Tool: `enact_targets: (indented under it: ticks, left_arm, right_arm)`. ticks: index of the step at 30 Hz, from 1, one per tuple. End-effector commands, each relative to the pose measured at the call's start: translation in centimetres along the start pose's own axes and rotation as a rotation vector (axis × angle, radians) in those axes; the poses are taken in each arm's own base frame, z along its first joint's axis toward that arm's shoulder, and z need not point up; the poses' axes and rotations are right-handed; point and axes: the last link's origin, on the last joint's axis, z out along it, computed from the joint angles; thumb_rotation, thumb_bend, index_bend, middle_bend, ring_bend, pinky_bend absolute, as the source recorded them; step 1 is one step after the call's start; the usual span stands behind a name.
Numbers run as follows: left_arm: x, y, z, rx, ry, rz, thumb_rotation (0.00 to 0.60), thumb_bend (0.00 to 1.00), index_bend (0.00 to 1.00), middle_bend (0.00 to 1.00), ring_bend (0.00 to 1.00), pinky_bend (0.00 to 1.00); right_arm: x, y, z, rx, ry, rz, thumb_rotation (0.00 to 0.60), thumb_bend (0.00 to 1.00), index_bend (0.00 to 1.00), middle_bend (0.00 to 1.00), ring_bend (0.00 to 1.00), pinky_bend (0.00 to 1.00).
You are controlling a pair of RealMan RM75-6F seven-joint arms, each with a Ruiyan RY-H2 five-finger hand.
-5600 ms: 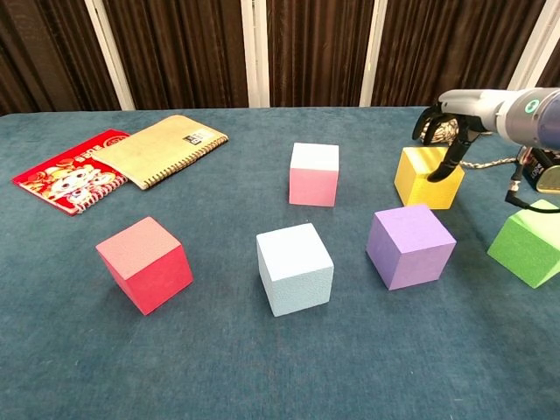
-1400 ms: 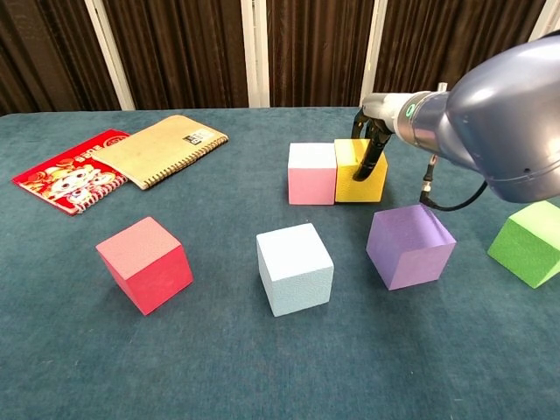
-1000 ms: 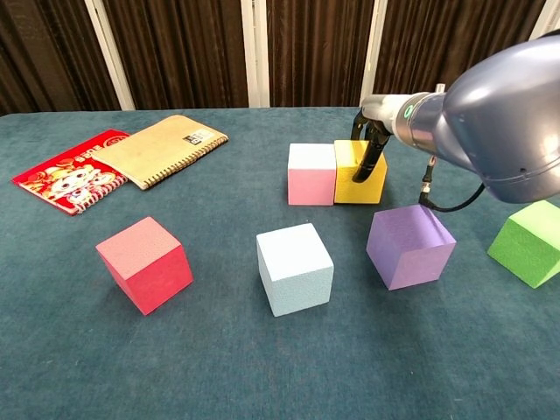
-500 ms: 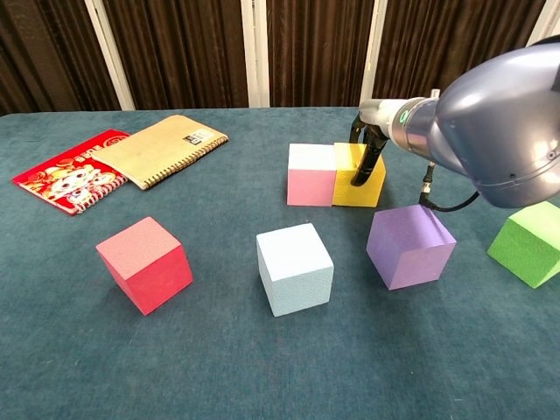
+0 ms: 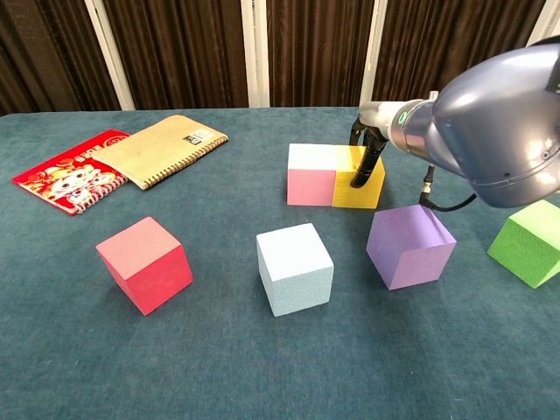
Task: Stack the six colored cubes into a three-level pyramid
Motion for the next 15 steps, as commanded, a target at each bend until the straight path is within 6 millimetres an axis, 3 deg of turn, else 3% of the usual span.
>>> enact_targets:
  ticks: [1, 15]
  left_arm:
    - [0.00, -0.01, -0.01, 0.000, -0.001, 0.000, 0.600, 0.25, 0.12, 0.00, 0.00, 0.01]
    - [0.00, -0.07, 0.04, 0.001, -0.002, 0.000, 0.600, 0.25, 0.12, 0.00, 0.00, 0.01]
  right_arm:
    - [0.00, 0.00, 0.05, -0.002, -0.001, 0.001, 0.600, 0.31, 0.36, 0.43, 0.25, 0.00]
    - [0.08, 0.13, 0.29, -0.013, -0.010, 0.003, 0.600, 0.31, 0.33, 0.38, 0.22, 0.00]
